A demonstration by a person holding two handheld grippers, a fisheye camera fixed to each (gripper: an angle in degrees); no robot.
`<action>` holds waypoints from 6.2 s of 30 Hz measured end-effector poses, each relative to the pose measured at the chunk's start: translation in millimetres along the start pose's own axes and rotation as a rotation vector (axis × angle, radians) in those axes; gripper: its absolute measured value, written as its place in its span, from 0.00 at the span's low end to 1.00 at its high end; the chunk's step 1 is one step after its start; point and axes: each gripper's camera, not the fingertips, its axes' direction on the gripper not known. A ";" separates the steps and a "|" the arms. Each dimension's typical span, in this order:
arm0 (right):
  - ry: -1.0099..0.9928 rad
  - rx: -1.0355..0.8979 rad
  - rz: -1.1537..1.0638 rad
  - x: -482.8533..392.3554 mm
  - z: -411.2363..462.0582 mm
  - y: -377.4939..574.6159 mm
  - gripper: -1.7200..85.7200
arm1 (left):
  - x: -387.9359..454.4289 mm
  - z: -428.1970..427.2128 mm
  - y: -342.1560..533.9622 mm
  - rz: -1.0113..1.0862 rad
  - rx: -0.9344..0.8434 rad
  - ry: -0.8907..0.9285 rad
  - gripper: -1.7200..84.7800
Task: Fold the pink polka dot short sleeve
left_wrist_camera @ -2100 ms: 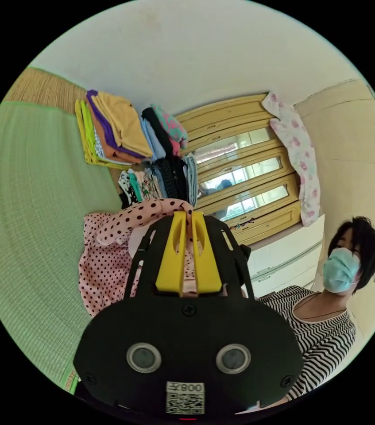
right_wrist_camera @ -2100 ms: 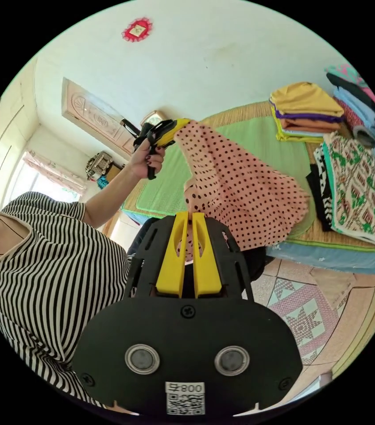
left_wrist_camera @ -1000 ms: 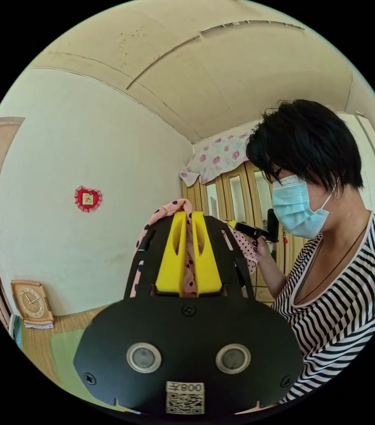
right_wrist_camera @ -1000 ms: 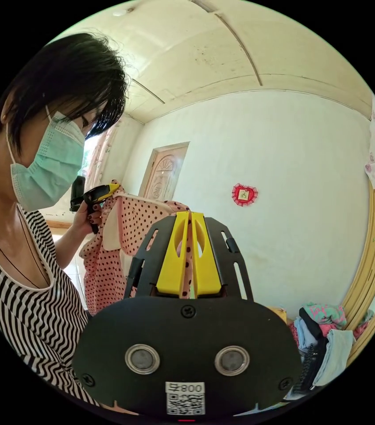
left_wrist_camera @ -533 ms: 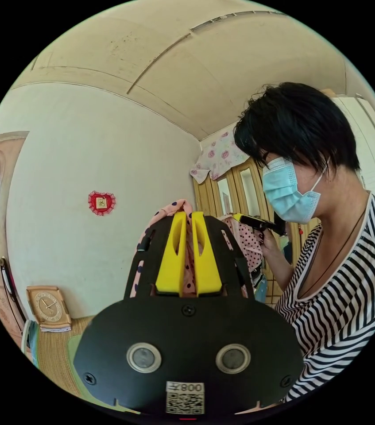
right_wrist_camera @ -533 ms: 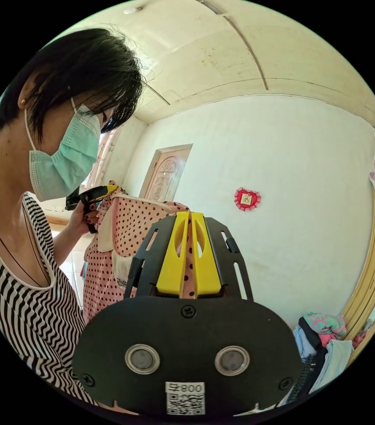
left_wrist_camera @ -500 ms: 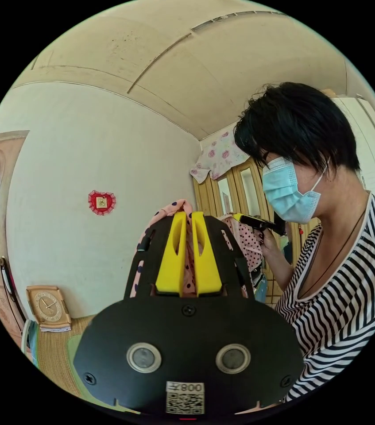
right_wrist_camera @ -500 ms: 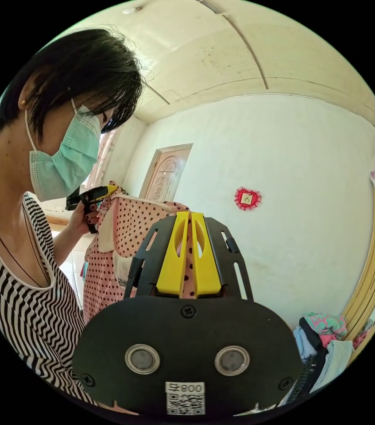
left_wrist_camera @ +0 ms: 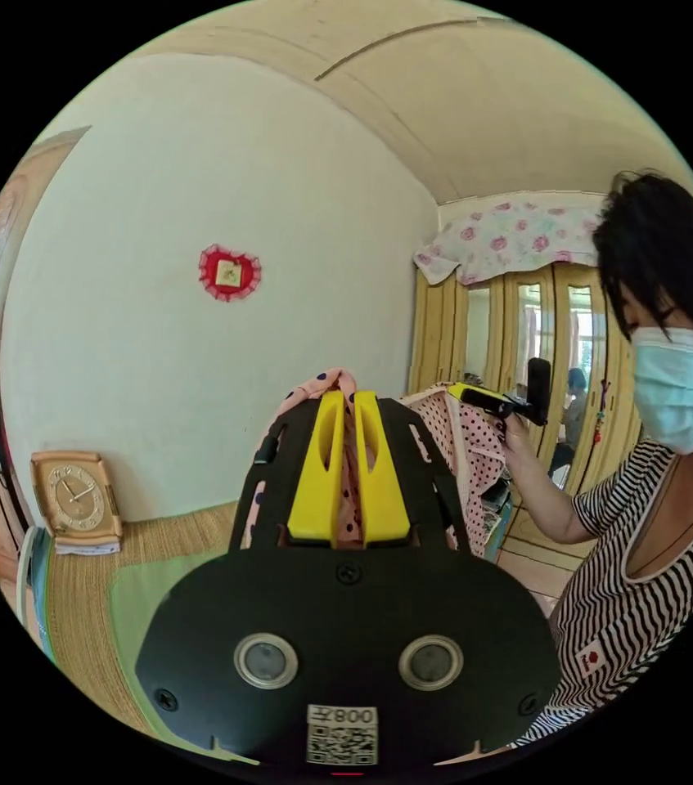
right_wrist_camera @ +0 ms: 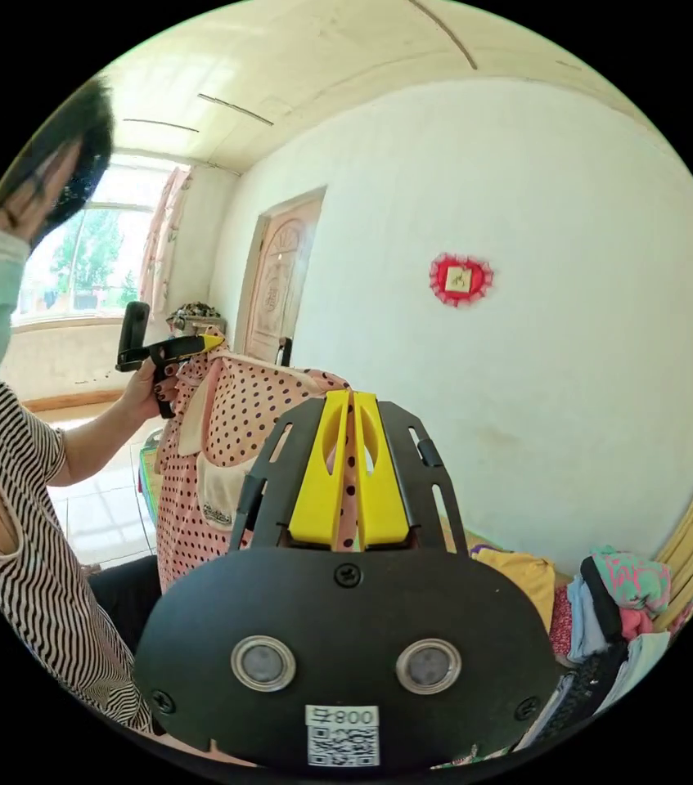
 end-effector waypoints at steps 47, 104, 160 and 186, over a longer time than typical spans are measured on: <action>-0.386 -1.056 1.019 212.4 307.2 357.0 0.14 | -340.0 51.8 344.8 -1.099 -0.741 0.167 0.05; -0.046 -0.905 0.831 411.9 449.0 193.2 0.12 | -580.1 193.7 235.9 -0.976 -0.716 -0.182 0.13; 0.203 -0.902 0.459 453.6 642.7 11.0 0.02 | -701.4 503.4 120.0 -0.550 -0.826 -0.381 0.03; 0.026 -0.751 0.463 437.6 642.2 -7.3 0.02 | -682.8 530.8 138.8 -0.484 -0.754 -0.191 0.05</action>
